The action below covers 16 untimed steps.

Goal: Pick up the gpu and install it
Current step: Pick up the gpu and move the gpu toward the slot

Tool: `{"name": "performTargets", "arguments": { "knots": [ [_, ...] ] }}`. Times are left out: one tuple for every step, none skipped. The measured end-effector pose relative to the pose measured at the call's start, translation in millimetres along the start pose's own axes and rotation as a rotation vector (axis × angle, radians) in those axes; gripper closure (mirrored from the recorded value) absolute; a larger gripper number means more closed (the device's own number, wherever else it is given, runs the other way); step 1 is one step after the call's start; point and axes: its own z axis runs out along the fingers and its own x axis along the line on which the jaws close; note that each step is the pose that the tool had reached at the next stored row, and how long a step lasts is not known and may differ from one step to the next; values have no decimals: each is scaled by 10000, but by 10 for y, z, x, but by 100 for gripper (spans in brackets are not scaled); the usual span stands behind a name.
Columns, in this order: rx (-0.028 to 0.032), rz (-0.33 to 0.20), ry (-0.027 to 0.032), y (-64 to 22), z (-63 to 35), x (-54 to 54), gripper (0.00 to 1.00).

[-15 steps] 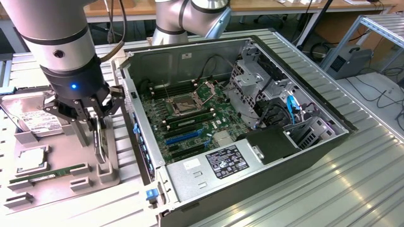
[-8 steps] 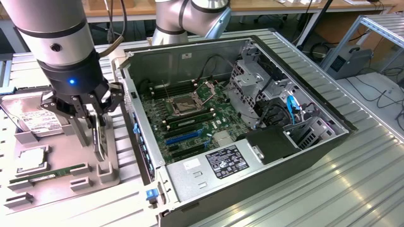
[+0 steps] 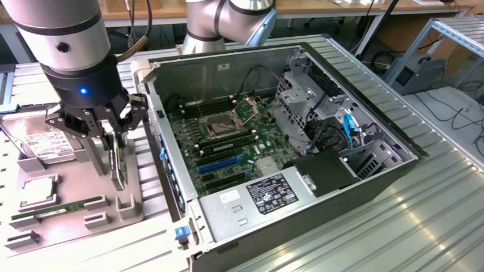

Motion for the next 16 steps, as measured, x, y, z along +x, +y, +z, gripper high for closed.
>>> {"name": "performTargets", "arguments": {
  "knots": [
    [1,0,0,1,-12,0,73],
    [2,0,1,1,-26,0,73],
    [3,0,0,2,-39,-1,73],
    [3,0,0,3,-51,-1,73],
    [5,-1,0,3,-65,-2,73],
    [7,0,0,4,-80,-2,73],
    [7,0,0,4,-91,-2,73],
    [7,0,0,5,-104,-2,73],
    [8,0,-1,6,-118,-3,73],
    [9,0,-1,7,-142,-4,73],
    [9,0,-1,7,-156,-4,73],
    [9,-1,-1,8,-172,-4,73],
    [10,0,0,8,-185,-4,73],
    [10,0,0,9,-202,-5,73],
    [10,0,0,9,-215,-5,73],
    [10,0,0,10,-229,-5,73]
  ]
}}
